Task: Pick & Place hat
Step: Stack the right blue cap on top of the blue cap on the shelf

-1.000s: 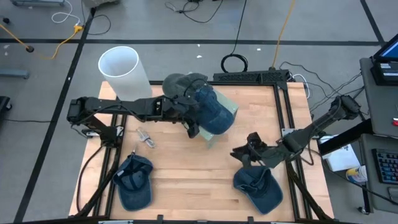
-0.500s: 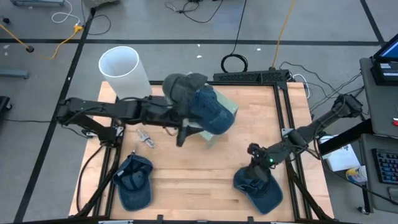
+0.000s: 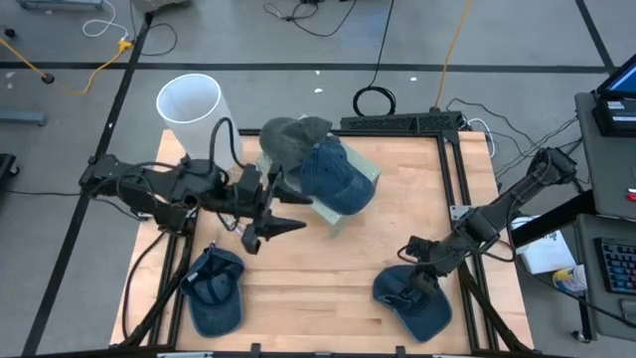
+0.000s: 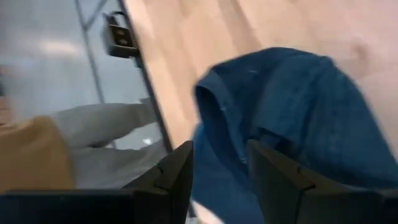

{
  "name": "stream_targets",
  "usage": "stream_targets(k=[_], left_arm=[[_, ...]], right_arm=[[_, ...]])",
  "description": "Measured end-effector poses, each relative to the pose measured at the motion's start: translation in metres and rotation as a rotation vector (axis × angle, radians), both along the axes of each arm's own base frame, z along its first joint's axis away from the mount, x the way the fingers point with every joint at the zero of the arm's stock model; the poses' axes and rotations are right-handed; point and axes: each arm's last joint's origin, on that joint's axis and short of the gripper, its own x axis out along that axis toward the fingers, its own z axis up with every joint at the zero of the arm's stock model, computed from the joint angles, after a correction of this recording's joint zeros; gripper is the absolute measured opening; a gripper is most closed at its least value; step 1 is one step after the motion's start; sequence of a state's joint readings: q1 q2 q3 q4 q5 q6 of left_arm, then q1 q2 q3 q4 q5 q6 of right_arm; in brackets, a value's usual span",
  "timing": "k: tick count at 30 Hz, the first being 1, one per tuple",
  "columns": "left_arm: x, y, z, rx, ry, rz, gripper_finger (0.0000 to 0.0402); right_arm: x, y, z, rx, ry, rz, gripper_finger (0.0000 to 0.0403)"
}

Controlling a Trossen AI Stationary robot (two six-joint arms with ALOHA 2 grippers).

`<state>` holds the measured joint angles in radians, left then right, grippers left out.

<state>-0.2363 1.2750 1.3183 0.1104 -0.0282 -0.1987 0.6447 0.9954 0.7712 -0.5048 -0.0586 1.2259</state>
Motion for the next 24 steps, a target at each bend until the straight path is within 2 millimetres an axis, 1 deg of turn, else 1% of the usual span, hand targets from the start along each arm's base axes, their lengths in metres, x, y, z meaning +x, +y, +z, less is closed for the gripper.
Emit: stream_targets(k=[6,10,14,17,20,24], left_arm=[[-0.005,-0.012,0.003,-0.106,-0.001,-0.049,0.0250],[-0.007,-0.020,0.003,-0.219,0.029,-0.094,0.0250],[-0.009,-0.025,0.003,-0.363,0.067,-0.138,0.0250],[-0.010,-0.029,0.003,-0.428,0.085,-0.158,0.0250],[-0.011,-0.033,0.003,-0.483,0.104,-0.179,0.0250],[-0.013,-0.039,0.001,-0.503,0.126,-0.201,0.0250]], right_arm=[[0.003,0.000,-0.009,-0.099,0.018,0.021,0.0141],[0.007,0.004,-0.016,-0.143,0.031,0.061,0.0141],[0.006,0.013,-0.020,-0.148,0.034,0.149,0.0141],[0.002,0.022,-0.018,-0.144,0.034,0.223,0.0141],[-0.007,0.029,-0.021,-0.149,0.109,0.225,0.0141],[-0.025,0.031,-0.028,-0.155,0.308,0.141,0.0141]])
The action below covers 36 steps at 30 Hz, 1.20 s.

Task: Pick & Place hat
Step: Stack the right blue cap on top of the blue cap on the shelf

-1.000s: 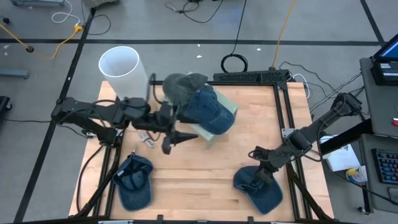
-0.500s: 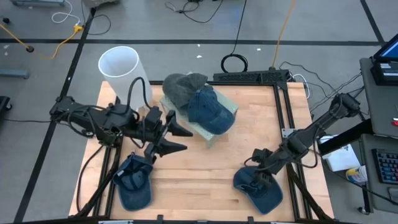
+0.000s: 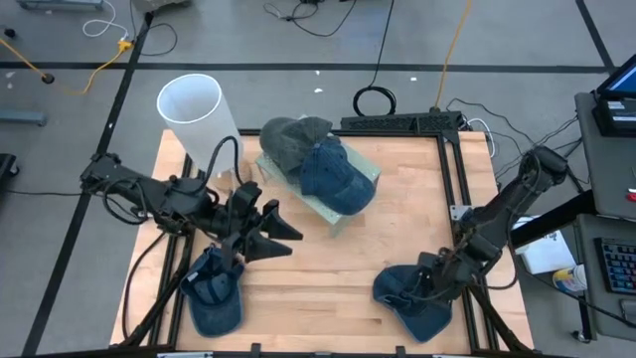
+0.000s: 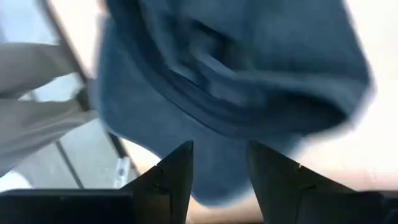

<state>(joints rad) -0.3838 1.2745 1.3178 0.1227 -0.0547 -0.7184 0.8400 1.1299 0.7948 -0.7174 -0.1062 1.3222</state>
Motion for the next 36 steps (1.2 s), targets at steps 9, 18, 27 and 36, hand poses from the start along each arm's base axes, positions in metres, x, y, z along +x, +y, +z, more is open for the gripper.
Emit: stream_targets(k=[9,18,27,36], left_arm=[[-0.003,-0.009,-0.003,0.015,0.029,-0.036,0.0250],[-0.003,-0.011,-0.005,0.021,0.042,-0.045,0.0250],[-0.004,-0.012,-0.005,0.023,0.041,-0.086,0.0250],[-0.004,-0.012,-0.007,-0.045,0.089,-0.106,0.0250]], right_arm=[[-0.022,0.000,-0.003,-0.057,0.186,-0.178,0.0141],[-0.024,-0.002,-0.027,-0.045,0.208,-0.240,0.0141],[-0.021,0.003,-0.060,0.157,0.126,-0.225,0.0141],[-0.021,0.003,-0.065,0.249,0.091,-0.247,0.0016]])
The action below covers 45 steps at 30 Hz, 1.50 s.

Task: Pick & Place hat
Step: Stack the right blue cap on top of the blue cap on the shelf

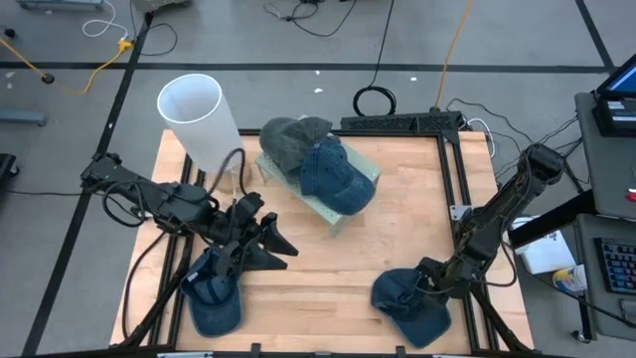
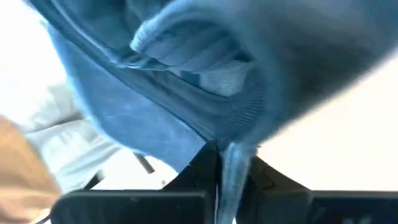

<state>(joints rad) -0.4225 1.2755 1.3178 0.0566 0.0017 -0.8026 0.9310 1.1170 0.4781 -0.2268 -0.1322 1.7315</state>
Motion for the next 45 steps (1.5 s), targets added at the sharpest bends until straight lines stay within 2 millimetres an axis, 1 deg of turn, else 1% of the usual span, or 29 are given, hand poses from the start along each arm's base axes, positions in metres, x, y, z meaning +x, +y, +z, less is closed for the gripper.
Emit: stream_targets(k=[4,8,12,15,20,22,25,28,31,36,39,45], left_arm=[[0.001,0.001,-0.008,-0.060,0.126,-0.041,0.0250],[0.001,0.002,-0.018,-0.031,0.227,-0.060,0.0250],[0.000,0.003,-0.028,-0.047,0.341,-0.021,0.0250],[0.001,0.006,-0.032,-0.062,0.384,0.039,0.0250],[0.002,0.011,-0.031,0.013,0.336,0.160,0.0250],[0.003,0.012,-0.029,0.084,0.290,0.201,0.0250],[0.004,0.011,-0.024,0.207,0.197,0.226,0.0250],[0.004,0.012,-0.020,0.335,0.106,0.248,0.0250],[0.005,0.013,-0.016,0.464,0.038,0.318,0.0250],[0.005,0.018,-0.009,0.662,-0.036,0.482,0.0250],[0.007,0.023,-0.005,0.724,-0.072,0.533,0.0250],[0.010,0.036,-0.003,0.730,-0.061,0.618,0.0250]], right_arm=[[0.001,0.001,0.011,0.042,-0.045,0.007,0.0008],[0.006,0.003,0.039,0.061,-0.222,-0.021,0.0005],[0.011,-0.004,0.069,-0.068,-0.384,-0.104,0.0004],[0.016,-0.008,0.097,-0.163,-0.516,-0.163,0.0004],[0.027,-0.015,0.141,-0.326,-0.756,-0.320,0.0004],[0.030,-0.020,0.155,-0.404,-0.833,-0.408,0.0004],[0.033,-0.026,0.169,-0.517,-0.918,-0.532,0.0004],[0.038,-0.031,0.181,-0.593,-0.994,-0.643,0.0004],[0.045,-0.034,0.191,-0.620,-1.055,-0.717,0.0004],[0.057,-0.040,0.211,-0.660,-1.160,-0.769,0.0004],[0.063,-0.045,0.220,-0.691,-1.211,-0.799,0.0004],[0.079,-0.053,0.228,-0.729,-1.282,-0.828,0.0004]])
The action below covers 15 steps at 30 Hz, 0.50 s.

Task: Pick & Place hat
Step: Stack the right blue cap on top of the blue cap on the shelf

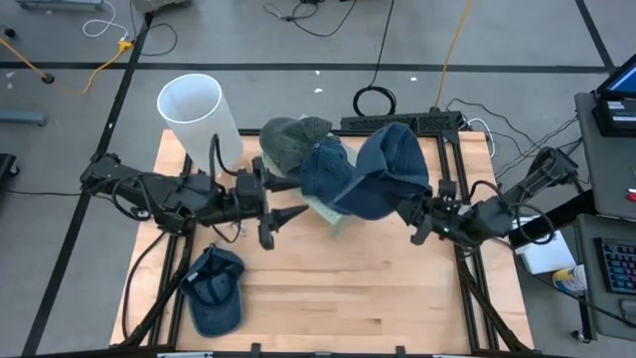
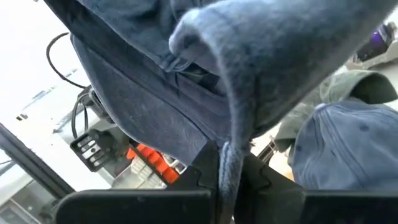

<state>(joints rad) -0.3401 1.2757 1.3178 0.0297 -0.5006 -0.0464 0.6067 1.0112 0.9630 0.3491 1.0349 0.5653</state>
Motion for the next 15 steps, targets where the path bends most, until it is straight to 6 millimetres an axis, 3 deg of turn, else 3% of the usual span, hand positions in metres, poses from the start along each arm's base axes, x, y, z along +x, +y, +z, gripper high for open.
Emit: stream_targets(k=[15], left_arm=[[0.026,0.017,-0.009,0.057,-0.018,0.085,0.0250]], right_arm=[[0.035,-0.018,-0.013,0.004,-0.001,-0.007,0.0004]])
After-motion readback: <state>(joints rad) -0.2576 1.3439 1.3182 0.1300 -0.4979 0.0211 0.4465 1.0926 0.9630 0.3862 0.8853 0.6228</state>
